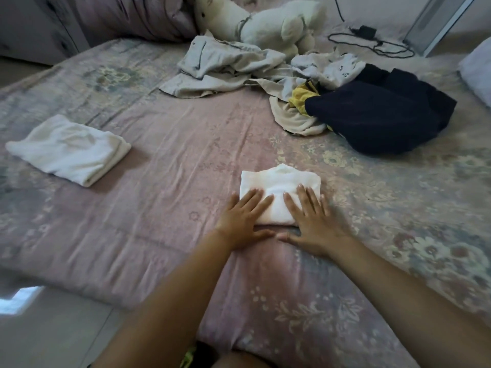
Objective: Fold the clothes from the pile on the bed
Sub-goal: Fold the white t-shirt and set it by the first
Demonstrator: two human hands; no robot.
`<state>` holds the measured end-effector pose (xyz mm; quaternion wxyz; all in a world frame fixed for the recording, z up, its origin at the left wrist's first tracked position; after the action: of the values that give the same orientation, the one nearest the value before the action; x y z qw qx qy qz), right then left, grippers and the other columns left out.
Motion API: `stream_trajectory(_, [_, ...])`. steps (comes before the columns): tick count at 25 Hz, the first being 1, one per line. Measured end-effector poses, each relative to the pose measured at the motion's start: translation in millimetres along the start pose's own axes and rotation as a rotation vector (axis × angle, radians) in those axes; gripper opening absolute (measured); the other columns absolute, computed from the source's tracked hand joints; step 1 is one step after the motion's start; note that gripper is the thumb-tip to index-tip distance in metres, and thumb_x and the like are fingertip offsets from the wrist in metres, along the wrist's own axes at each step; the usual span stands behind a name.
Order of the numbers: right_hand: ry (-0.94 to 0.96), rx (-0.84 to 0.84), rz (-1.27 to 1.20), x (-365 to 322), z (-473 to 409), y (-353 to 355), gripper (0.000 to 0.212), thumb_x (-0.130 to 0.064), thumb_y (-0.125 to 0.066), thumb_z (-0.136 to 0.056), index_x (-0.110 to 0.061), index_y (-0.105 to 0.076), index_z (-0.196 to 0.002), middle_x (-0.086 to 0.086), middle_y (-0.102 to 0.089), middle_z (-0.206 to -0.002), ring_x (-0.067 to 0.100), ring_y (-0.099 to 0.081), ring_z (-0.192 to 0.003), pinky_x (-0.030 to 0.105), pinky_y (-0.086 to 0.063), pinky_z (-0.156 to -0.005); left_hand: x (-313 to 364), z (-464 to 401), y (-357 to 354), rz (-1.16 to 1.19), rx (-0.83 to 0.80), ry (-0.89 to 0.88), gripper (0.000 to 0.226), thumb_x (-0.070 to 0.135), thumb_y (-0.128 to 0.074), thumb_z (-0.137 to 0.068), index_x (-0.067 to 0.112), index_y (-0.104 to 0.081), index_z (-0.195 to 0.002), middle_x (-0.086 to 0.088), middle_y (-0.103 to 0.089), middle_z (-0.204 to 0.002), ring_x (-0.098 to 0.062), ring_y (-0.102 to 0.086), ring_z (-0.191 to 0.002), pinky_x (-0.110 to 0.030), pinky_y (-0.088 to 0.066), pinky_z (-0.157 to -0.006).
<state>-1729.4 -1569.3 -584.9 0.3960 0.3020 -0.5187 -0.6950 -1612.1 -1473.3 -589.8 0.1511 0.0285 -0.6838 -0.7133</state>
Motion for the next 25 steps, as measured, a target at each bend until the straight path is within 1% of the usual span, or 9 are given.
stream_trajectory(3, [-0.033,0.000,-0.019,4,-16,5,0.101,-0.080,-0.035,-0.074,-0.033,0.017,-0.147,0.008,0.023,-0.156,0.027,0.019,-0.144,0.051,0.003,-0.117,2,-16,1,0.010,-0.057,0.045,0.089,0.071,-0.039,-0.081,0.027,-0.008,-0.151,-0.001,-0.009,-0.159,-0.016,-0.005,-0.146,-0.057,-0.009,-0.113])
stream_trajectory(5, [-0.003,0.104,-0.040,5,-25,8,0.093,-0.064,-0.050,-0.081,-0.031,0.001,-0.151,0.011,0.007,-0.159,0.031,0.003,-0.146,0.056,-0.013,-0.115,-2,-23,9,0.012,0.110,-0.047,0.077,0.059,-0.045,-0.084,0.021,-0.027,-0.148,-0.008,-0.033,-0.152,-0.022,-0.030,-0.140,-0.061,-0.034,-0.100])
stream_trajectory(7, [0.072,0.252,0.008,3,-28,14,0.092,-0.040,-0.074,-0.074,-0.023,-0.023,-0.149,0.022,-0.026,-0.152,0.043,-0.028,-0.138,0.061,-0.040,-0.098,-7,-21,13,0.024,0.267,-0.248,0.063,0.042,-0.044,-0.079,0.014,-0.043,-0.136,-0.015,-0.059,-0.129,-0.031,-0.058,-0.116,-0.049,-0.054,-0.074])
stream_trajectory(9, [0.131,0.384,0.021,0,-33,19,0.094,-0.021,-0.085,-0.060,-0.021,-0.033,-0.139,0.025,-0.047,-0.137,0.047,-0.049,-0.121,0.061,-0.049,-0.084,-17,-19,19,0.050,0.346,-0.415,0.055,0.024,-0.046,-0.077,0.010,-0.045,-0.130,-0.018,-0.063,-0.121,-0.034,-0.063,-0.105,-0.039,-0.058,-0.066])
stream_trajectory(12, [0.220,0.656,-0.083,-41,-59,61,0.070,-0.023,-0.068,-0.069,-0.020,-0.039,-0.132,0.021,-0.056,-0.129,0.041,-0.057,-0.113,0.047,-0.049,-0.092,-68,-16,66,0.086,0.447,-0.440,0.046,0.007,-0.058,-0.079,0.002,-0.058,-0.125,-0.022,-0.063,-0.115,-0.036,-0.062,-0.104,-0.036,-0.056,-0.068])
stream_trajectory(15, [0.331,0.695,-0.180,-133,-113,113,0.059,-0.033,-0.047,-0.076,-0.018,-0.041,-0.132,0.020,-0.057,-0.129,0.037,-0.056,-0.115,0.042,-0.045,-0.093,-165,18,121,0.035,0.526,-0.300,0.044,-0.001,-0.065,-0.083,0.001,-0.058,-0.126,-0.024,-0.062,-0.117,-0.039,-0.059,-0.107,-0.044,-0.054,-0.079])
stream_trajectory(19, [0.498,0.584,-0.174,-269,-165,149,0.085,-0.016,-0.083,-0.059,-0.018,-0.041,-0.133,0.020,-0.056,-0.130,0.043,-0.054,-0.118,0.049,-0.057,-0.074,-282,100,163,-0.131,0.574,-0.052,0.046,0.005,-0.060,-0.090,0.012,-0.047,-0.134,-0.021,-0.060,-0.122,-0.037,-0.055,-0.114,-0.046,-0.051,-0.087])
stream_trajectory(21, [0.611,0.539,-0.154,-324,-181,174,0.089,-0.008,-0.083,-0.060,-0.019,-0.038,-0.136,0.020,-0.054,-0.133,0.042,-0.051,-0.121,0.046,-0.058,-0.075,-314,139,182,-0.201,0.631,0.068,0.040,0.008,-0.053,-0.094,0.012,-0.045,-0.134,-0.021,-0.060,-0.123,-0.037,-0.055,-0.115,-0.047,-0.050,-0.090])
stream_trajectory(25, [0.728,0.787,-0.021,-396,-186,227,0.040,-0.003,-0.043,-0.096,-0.019,-0.054,-0.131,0.021,-0.056,-0.130,0.042,-0.053,-0.119,0.043,-0.057,-0.078,-368,176,223,-0.310,0.677,0.139,0.041,0.007,-0.050,-0.094,0.009,-0.045,-0.135,-0.018,-0.053,-0.134,-0.034,-0.051,-0.124,-0.046,-0.046,-0.096])
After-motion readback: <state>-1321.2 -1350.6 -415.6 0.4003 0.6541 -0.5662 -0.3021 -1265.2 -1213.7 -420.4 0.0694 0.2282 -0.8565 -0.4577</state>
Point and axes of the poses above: each hand's wrist, its own z-axis away from the middle knuckle, its own y-axis out of the back of the hand, x = y × z, the point moved 7 cm from there along -z, towards the middle knuckle
